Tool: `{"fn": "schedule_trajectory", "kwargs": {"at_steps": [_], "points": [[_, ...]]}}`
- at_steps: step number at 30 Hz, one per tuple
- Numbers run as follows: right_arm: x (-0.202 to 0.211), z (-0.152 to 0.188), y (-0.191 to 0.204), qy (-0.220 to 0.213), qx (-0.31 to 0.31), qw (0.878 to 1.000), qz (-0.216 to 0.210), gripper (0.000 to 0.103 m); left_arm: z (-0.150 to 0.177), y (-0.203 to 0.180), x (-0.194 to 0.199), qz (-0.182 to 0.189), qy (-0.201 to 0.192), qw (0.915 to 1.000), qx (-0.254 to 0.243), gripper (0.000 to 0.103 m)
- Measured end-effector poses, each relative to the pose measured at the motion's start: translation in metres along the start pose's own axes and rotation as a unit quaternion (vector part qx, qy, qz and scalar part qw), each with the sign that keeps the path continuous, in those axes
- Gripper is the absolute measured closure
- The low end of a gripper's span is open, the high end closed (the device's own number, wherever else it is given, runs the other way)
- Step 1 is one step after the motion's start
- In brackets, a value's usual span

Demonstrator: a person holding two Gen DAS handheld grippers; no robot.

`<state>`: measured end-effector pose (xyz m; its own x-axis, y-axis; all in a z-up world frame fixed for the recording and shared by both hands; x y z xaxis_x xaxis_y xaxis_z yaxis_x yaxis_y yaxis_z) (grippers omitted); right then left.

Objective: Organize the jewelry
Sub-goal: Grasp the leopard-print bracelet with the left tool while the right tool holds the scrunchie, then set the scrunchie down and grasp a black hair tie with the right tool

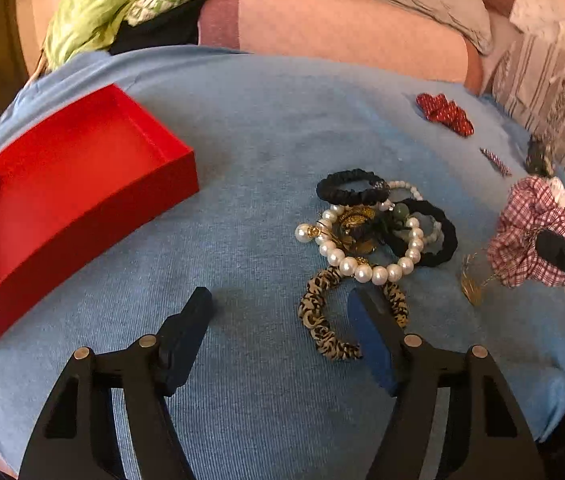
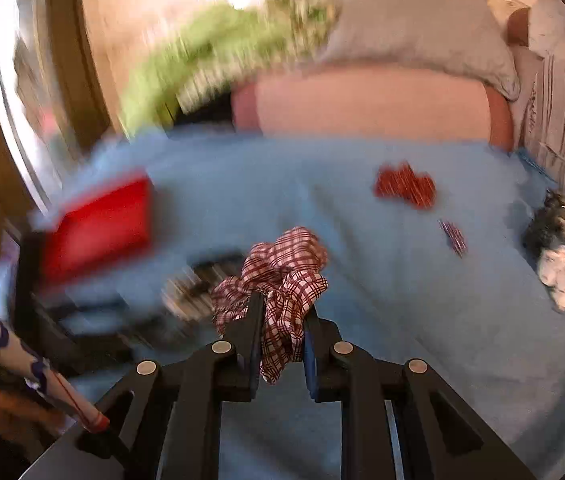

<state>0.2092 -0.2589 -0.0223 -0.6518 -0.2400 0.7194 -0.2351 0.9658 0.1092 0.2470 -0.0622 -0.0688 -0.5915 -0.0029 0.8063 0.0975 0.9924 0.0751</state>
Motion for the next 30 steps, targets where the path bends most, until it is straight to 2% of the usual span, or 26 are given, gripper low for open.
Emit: {"fn": "schedule_trajectory", "kwargs": {"at_steps": [1, 2, 4, 5, 6, 8, 10, 11, 12, 13, 15, 18, 22, 28, 30], "points": [[0.002, 0.0, -0.005, -0.002, 0.006, 0.999, 0.041, 0.085, 0.001, -0.001, 0.0, -0.009, -0.003, 0.9999, -0.006, 0.04], [0.011, -0.002, -0.013, -0.017, 0.025, 0.993, 0.115, 0.085, 0.001, -0.002, -0.001, -0.015, -0.006, 0.9998, -0.014, 0.045], [0.026, -0.01, -0.017, -0.05, 0.053, 0.979, 0.19, 0.085, 0.0, -0.003, -0.001, -0.019, -0.011, 0.9995, -0.021, 0.052], [0.031, -0.012, -0.019, -0.063, 0.044, 0.981, 0.181, 0.084, -0.001, -0.004, -0.001, -0.02, -0.013, 0.9994, -0.024, 0.057], [0.034, -0.013, -0.02, -0.074, 0.024, 0.987, 0.137, 0.081, -0.001, -0.005, -0.002, -0.02, -0.014, 0.9993, -0.027, 0.058], [0.032, -0.012, -0.021, -0.073, -0.027, 0.997, 0.016, 0.079, -0.001, -0.005, -0.002, -0.022, -0.015, 0.9992, -0.03, 0.058], [0.032, -0.01, -0.025, -0.075, -0.07, 0.993, -0.054, 0.074, -0.002, -0.005, -0.002, -0.02, -0.016, 0.9993, -0.028, 0.058], [0.033, -0.009, -0.027, -0.08, -0.085, 0.991, -0.064, 0.063, -0.001, -0.004, -0.002, -0.02, -0.016, 0.9993, -0.028, 0.061], [0.037, -0.01, -0.03, -0.092, -0.093, 0.989, -0.064, 0.052, -0.001, -0.004, -0.001, -0.018, -0.017, 0.9993, -0.029, 0.067], [0.043, -0.011, -0.035, -0.109, -0.101, 0.987, -0.057, 0.048, -0.001, -0.004, 0.0, -0.016, -0.019, 0.9992, -0.03, 0.071], [0.048, -0.01, -0.042, -0.125, -0.114, 0.984, -0.061, 0.048, -0.002, -0.004, 0.0, -0.014, -0.021, 0.9992, -0.031, 0.084], [0.041, -0.01, -0.043, -0.115, -0.124, 0.984, -0.053, 0.048, -0.003, -0.003, 0.001, -0.01, -0.022, 0.9994, -0.025, 0.094], [0.022, -0.004, -0.048, -0.067, -0.137, 0.987, -0.049, 0.048, -0.006, -0.001, 0.005, 0.013, -0.03, 0.9994, -0.012, 0.097], [0.005, 0.011, -0.078, -0.022, -0.217, 0.974, -0.054, 0.048, -0.011, 0.005, 0.015, 0.019, -0.049, 0.9986, -0.001, 0.097], [0.006, 0.014, -0.08, -0.022, -0.226, 0.973, -0.051, 0.048, -0.014, 0.008, 0.02, 0.02, -0.059, 0.998, 0.002, 0.097]]}}
Point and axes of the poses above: each gripper's, at about its wrist camera, not at the fingertips, and x roughly against the way its jaws point, y to its left, z to its underside, the point moved 4 cm from there along -x, roughly the way its jaws point, and after that the axes turned 8 degrees about -z, right-handed, at the moved point
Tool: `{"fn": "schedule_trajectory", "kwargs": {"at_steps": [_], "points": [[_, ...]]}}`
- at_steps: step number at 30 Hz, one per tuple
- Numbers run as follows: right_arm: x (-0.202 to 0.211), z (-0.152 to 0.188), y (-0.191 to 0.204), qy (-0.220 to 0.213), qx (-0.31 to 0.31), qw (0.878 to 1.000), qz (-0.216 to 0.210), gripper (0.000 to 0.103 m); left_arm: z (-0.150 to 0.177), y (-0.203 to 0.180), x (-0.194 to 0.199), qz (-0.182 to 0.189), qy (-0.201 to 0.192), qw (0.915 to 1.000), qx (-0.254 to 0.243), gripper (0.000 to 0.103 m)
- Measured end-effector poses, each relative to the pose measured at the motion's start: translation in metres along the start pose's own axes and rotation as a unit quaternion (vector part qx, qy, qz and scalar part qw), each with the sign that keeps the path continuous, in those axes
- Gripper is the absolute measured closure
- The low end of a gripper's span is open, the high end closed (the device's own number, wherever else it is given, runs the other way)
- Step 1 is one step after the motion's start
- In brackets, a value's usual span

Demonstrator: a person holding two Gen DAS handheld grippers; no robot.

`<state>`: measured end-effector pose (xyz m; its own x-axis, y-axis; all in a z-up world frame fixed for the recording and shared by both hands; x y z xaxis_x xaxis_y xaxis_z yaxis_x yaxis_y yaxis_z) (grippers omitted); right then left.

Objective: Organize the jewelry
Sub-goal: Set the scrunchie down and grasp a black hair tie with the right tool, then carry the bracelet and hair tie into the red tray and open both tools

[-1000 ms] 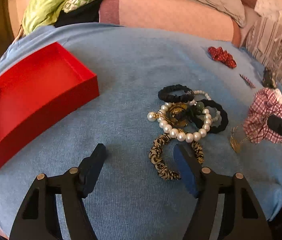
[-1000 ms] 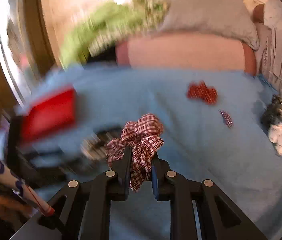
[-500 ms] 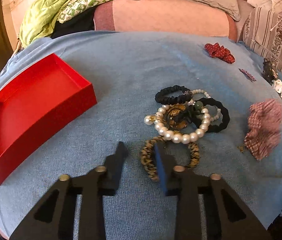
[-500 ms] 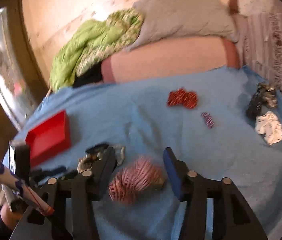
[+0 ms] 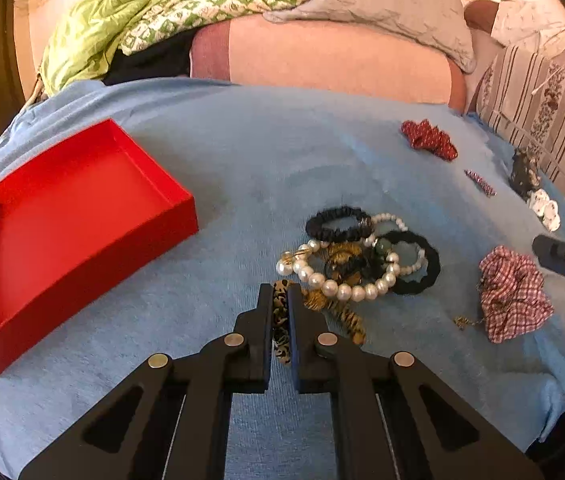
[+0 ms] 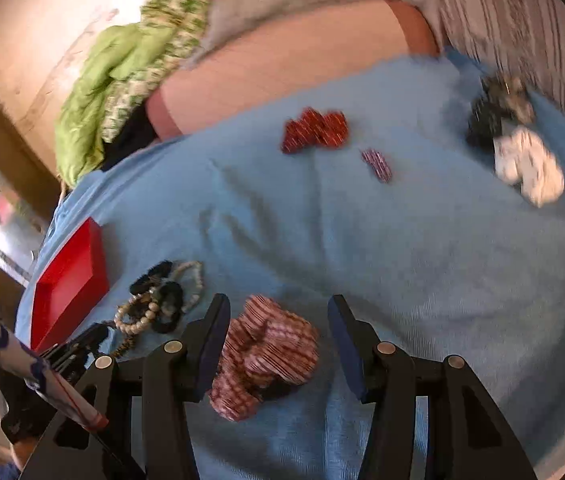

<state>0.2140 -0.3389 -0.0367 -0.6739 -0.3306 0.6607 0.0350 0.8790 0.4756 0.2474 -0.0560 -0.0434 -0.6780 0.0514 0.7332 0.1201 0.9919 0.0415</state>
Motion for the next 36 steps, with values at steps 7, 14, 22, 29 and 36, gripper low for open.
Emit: {"fn": "schedule_trajectory", "kwargs": {"at_steps": [7, 14, 22, 29, 36], "points": [[-0.007, -0.007, 0.055, -0.009, 0.071, 0.996, -0.046, 0.048, -0.012, 0.008, 0.022, -0.001, -0.043, 0.9991, 0.001, 0.097], [-0.084, 0.006, 0.085, 0.097, 0.083, 0.99, -0.063, 0.072, -0.013, 0.022, 0.023, -0.01, -0.043, 0.999, 0.003, 0.097], [-0.062, 0.001, 0.096, 0.037, 0.13, 0.99, -0.04, 0.094, -0.012, 0.028, 0.025, -0.008, -0.041, 0.999, 0.013, 0.097], [-0.01, -0.008, 0.109, -0.056, 0.151, 0.985, -0.068, 0.094, -0.016, 0.029, 0.035, -0.001, -0.052, 0.9985, 0.016, 0.097], [-0.012, -0.005, 0.135, -0.051, 0.162, 0.981, -0.089, 0.094, -0.021, 0.049, 0.051, 0.0, -0.065, 0.9975, 0.029, 0.097]]}}
Point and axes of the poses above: each gripper's, at about its wrist camera, not at the fingertips, and x roughly against the way its jaws point, y to its left, z to its underside, the point moved 4 cm from there along -x, roughly the way its jaws point, and after that the axes turned 8 degrees about -z, right-handed, at the moved point
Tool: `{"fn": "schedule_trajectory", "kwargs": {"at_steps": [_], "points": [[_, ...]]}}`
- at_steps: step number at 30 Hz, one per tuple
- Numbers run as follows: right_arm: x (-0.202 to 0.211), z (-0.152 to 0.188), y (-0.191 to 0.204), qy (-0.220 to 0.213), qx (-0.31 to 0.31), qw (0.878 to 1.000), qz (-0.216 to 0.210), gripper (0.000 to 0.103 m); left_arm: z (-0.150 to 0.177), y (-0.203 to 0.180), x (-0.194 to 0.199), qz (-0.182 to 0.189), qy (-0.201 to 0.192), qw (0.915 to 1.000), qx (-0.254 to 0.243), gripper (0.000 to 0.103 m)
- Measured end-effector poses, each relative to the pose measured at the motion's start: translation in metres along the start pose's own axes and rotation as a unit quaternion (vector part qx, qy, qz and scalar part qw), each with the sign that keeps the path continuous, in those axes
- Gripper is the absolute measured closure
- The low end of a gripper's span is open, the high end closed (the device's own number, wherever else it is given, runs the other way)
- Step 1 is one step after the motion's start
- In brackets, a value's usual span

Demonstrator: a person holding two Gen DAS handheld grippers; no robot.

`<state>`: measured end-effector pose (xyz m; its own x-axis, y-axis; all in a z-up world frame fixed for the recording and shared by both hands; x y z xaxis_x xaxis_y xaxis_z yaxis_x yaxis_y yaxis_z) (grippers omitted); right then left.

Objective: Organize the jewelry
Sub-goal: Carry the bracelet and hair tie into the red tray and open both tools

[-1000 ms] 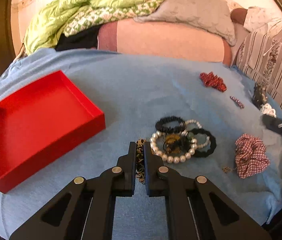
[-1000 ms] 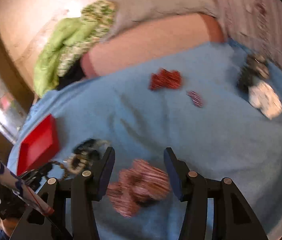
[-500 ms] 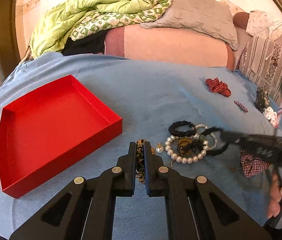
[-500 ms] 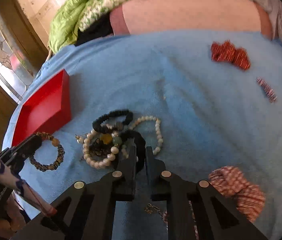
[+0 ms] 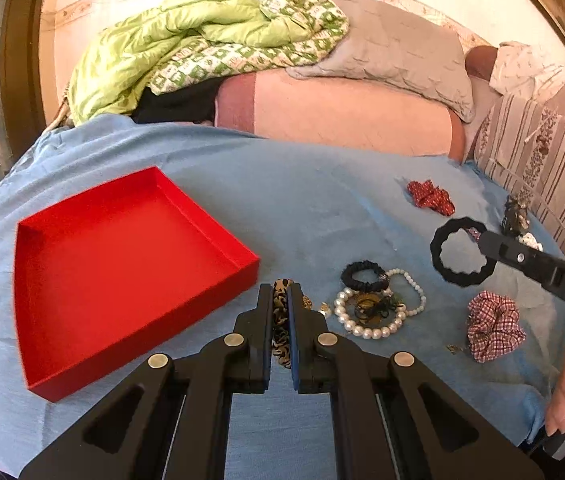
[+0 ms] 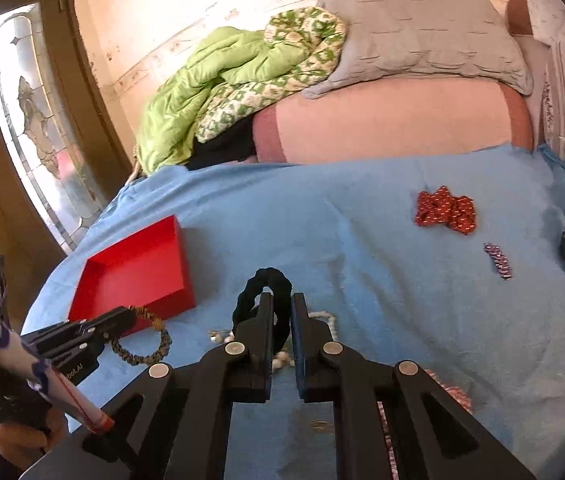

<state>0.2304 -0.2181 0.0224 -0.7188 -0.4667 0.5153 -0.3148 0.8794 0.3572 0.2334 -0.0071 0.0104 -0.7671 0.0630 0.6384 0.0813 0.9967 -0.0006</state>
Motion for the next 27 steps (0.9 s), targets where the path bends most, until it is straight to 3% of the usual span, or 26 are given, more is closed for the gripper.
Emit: {"fn": "schedule_trajectory", "kwargs": {"at_steps": [13, 27], "points": [[-0.04, -0.009, 0.065, 0.034, 0.033, 0.998, -0.039, 0.094, -0.021, 0.069, 0.005, -0.041, -0.008, 0.9982, 0.042, 0.096], [-0.116, -0.044, 0.138, 0.071, 0.062, 0.993, -0.069, 0.094, -0.058, 0.154, -0.044, -0.095, 0.012, 0.9928, 0.073, 0.096]]}}
Point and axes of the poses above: each gripper's, at about its wrist camera, not at the fingertips, and x roughly against the way its jaws point, y to its left, z to its underside, the point moved 4 cm from there along -x, roughly the way its jaws point, and after that the axes turned 8 degrees about -z, right-handed, at the moved point
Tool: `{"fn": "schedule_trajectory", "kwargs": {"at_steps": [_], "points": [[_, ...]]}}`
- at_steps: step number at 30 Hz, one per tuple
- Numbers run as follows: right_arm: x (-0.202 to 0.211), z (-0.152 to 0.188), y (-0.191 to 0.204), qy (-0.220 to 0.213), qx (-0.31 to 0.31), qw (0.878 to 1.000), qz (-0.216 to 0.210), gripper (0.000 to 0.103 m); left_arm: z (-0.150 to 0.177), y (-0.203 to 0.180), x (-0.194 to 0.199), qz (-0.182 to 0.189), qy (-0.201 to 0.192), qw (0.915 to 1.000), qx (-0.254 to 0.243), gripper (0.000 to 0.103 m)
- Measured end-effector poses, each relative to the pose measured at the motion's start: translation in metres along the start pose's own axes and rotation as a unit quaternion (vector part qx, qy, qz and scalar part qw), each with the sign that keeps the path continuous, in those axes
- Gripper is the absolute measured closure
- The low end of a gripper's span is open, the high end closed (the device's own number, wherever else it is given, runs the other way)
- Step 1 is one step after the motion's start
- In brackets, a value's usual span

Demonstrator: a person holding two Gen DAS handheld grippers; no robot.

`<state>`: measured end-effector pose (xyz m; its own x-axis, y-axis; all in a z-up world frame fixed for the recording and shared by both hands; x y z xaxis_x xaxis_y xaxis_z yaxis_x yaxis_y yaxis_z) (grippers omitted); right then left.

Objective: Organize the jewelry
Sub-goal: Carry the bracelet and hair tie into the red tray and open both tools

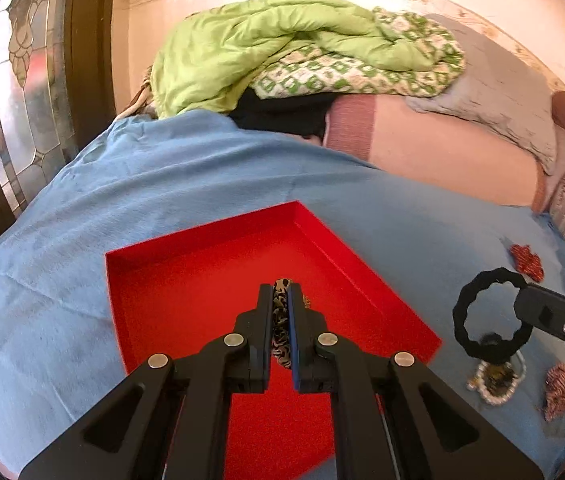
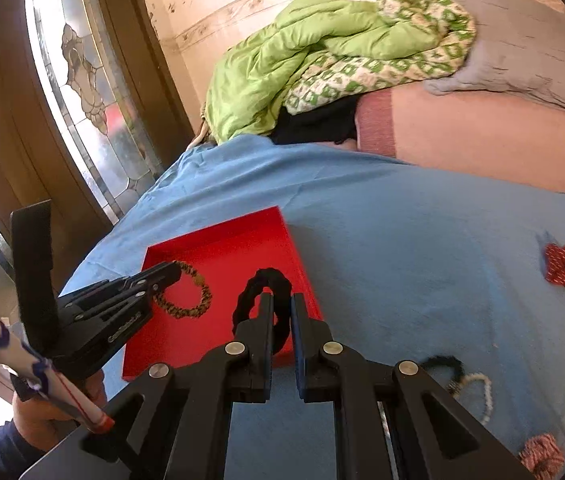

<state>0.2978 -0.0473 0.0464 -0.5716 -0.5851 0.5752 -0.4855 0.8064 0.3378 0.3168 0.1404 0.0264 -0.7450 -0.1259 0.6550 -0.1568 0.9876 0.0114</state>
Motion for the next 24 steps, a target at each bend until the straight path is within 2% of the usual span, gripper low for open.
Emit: {"fn": "schedule_trajectory", "kwargs": {"at_steps": [5, 15, 24], "points": [[-0.032, -0.022, 0.009, 0.013, 0.001, 1.0, -0.002, 0.094, -0.012, 0.015, -0.022, -0.001, 0.017, 0.9997, 0.016, 0.096], [-0.085, -0.054, 0.023, 0.035, -0.001, 0.999, -0.004, 0.094, -0.037, 0.051, -0.053, -0.02, 0.025, 0.9986, 0.043, 0.096], [-0.142, -0.075, 0.032, 0.06, -0.013, 0.998, 0.001, 0.094, -0.035, 0.084, -0.084, -0.022, 0.063, 0.9945, 0.081, 0.096]]}}
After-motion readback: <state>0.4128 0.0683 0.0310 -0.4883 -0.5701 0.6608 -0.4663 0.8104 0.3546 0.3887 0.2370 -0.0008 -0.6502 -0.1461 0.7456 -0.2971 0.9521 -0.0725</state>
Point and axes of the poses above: each gripper's, at about its wrist camera, not at the fingertips, and x roughly against the way its jaws point, y to its left, z to its underside, the point moved 4 cm from there along -x, roughly the way its jaws point, and after that the axes turned 8 degrees about -z, right-handed, at the moved point
